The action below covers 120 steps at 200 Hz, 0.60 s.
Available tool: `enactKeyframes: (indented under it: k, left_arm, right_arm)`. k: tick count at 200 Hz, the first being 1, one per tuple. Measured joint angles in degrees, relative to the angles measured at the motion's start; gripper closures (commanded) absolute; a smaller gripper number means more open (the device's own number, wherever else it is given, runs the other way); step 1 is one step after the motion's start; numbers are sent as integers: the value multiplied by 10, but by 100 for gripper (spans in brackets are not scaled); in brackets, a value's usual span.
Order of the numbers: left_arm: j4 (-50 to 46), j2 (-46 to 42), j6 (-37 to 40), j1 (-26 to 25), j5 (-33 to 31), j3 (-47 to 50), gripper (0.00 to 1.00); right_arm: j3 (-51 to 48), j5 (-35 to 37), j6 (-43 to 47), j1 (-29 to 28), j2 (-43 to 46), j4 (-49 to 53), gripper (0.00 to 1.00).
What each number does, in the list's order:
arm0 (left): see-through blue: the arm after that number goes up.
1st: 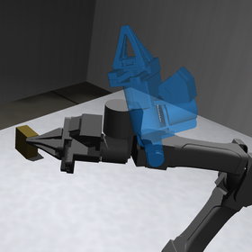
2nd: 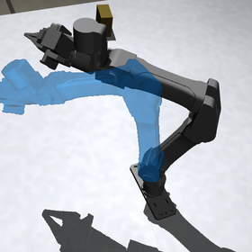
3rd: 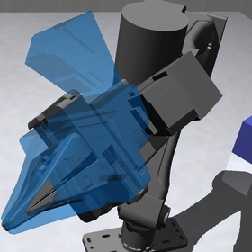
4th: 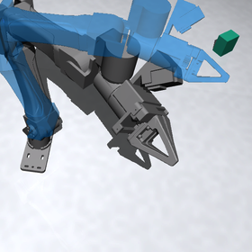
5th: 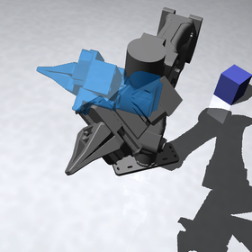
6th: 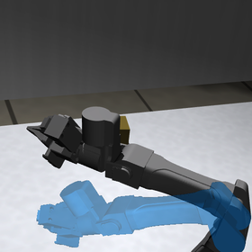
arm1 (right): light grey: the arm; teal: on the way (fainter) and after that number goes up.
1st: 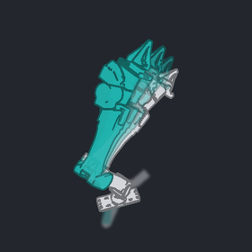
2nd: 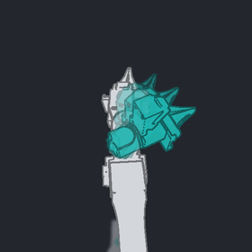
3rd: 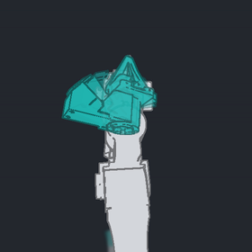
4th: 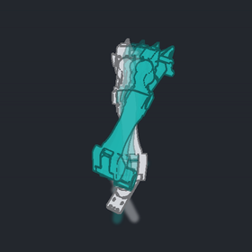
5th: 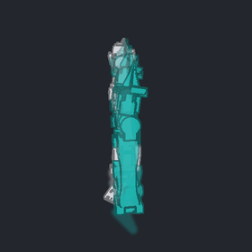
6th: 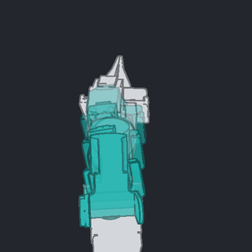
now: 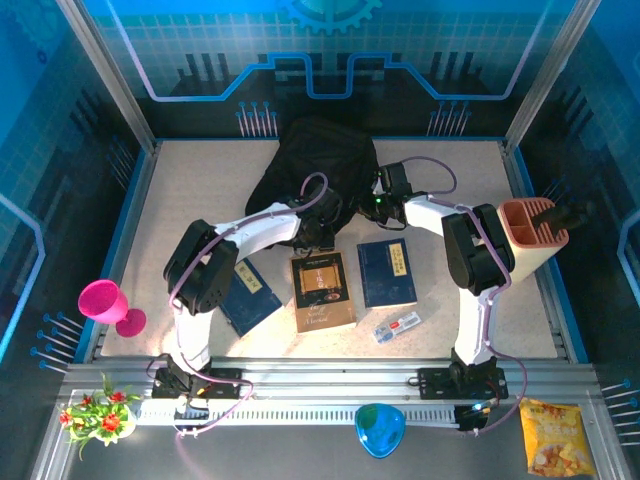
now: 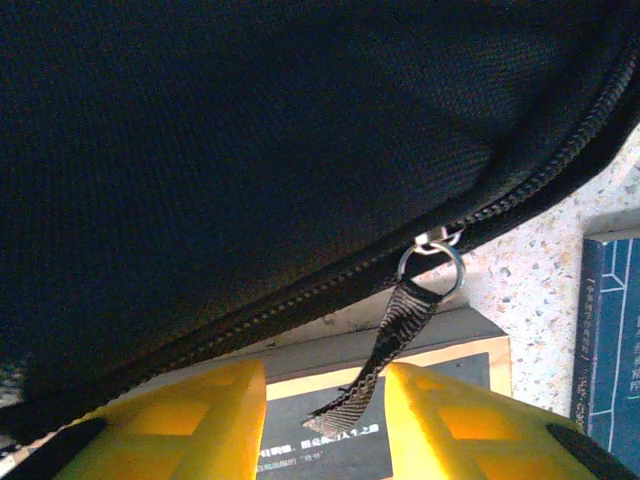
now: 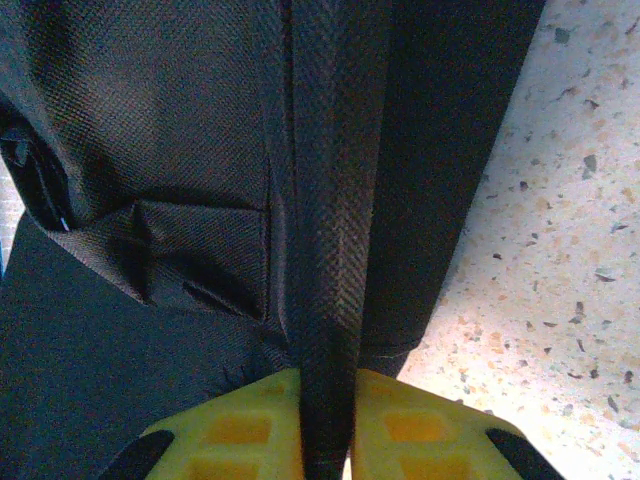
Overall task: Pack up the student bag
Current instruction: Unzip the student bag at the top-center of the table.
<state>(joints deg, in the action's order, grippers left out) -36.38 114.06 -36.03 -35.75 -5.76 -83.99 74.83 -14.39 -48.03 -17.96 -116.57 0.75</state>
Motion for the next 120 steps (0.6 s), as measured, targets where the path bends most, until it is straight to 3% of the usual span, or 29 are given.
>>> enactKeyframes:
  k: [69,120]
  left_arm:
    - [3,37,0,0,0,-38,75]
    - [2,43,1,0,0,-48,68]
  right_arm:
    - [-3,-2,0,0,0,-5,81]
    - [-6,-2,0,0,0,-11,81]
